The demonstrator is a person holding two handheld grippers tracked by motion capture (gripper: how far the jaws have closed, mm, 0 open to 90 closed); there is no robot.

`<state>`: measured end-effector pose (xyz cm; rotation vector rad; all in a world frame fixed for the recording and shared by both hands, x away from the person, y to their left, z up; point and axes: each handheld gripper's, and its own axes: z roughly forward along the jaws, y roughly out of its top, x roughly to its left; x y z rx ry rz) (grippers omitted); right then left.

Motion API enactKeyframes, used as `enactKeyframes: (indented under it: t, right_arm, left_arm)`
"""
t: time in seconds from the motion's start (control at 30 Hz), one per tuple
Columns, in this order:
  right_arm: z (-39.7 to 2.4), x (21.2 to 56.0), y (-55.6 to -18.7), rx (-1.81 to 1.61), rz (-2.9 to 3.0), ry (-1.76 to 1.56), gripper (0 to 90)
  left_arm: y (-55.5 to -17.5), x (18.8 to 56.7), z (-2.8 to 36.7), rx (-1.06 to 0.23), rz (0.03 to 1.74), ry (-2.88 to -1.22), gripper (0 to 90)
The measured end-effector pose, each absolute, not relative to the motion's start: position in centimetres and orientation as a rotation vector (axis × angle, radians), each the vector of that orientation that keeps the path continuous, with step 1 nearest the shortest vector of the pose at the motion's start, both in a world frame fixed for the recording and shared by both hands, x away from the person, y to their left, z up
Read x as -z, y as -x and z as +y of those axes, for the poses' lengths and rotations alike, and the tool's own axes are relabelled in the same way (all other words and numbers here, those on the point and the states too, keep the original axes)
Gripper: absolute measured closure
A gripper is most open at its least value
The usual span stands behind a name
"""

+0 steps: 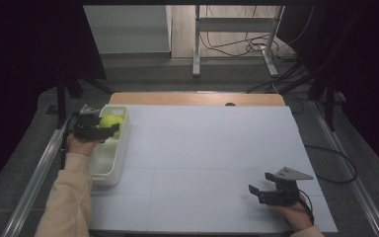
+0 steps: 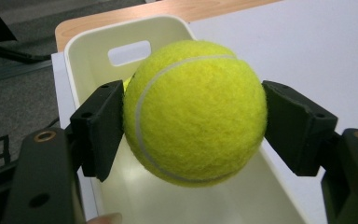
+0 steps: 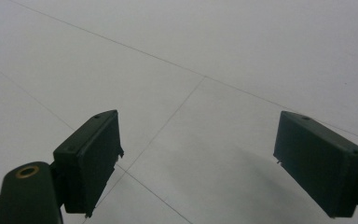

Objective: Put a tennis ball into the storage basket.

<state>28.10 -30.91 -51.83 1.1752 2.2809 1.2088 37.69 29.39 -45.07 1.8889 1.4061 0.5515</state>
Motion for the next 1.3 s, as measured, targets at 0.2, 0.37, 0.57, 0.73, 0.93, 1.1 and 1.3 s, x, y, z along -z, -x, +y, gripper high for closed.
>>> enactKeyframes:
  t: [0.2, 0.37, 0.57, 0.73, 0.93, 1.1, 1.3]
  right_arm:
    - [-30.9, 51.8, -28.1, -1.213, 2.280, -1.174, 15.2]
    - [-30.9, 51.8, -28.1, -1.207, 2.282, -1.177, 15.3]
    - [-30.9, 51.9, -28.1, -1.216, 2.280, -1.176, 15.3]
    - [-30.8, 51.8, -28.1, -1.216, 2.280, -1.174, 15.2]
    - [-30.8, 51.8, -28.1, -1.217, 2.279, -1.174, 15.2]
    - [-30.8, 51.8, -28.0, -1.222, 2.281, -1.170, 15.2]
    - [-30.8, 51.7, -28.0, -1.226, 2.280, -1.169, 15.2]
  left_arm:
    - [-37.7, 45.2, 29.6, -0.542, 1.419, -1.897, 25.8]
    - [-37.7, 45.3, 29.6, -0.533, 1.423, -1.906, 25.7]
    - [-37.7, 45.3, 29.6, -0.536, 1.430, -1.912, 25.4]
    - [-37.8, 44.9, 29.6, -0.566, 1.455, -1.900, 10.9]
    - [-37.4, 44.3, 29.3, -0.569, 1.422, -1.854, 7.1]
    - [-36.7, 43.5, 28.5, -0.504, 1.320, -1.812, 8.3]
    - [-35.8, 42.6, 26.6, -0.483, 1.212, -1.812, 8.8]
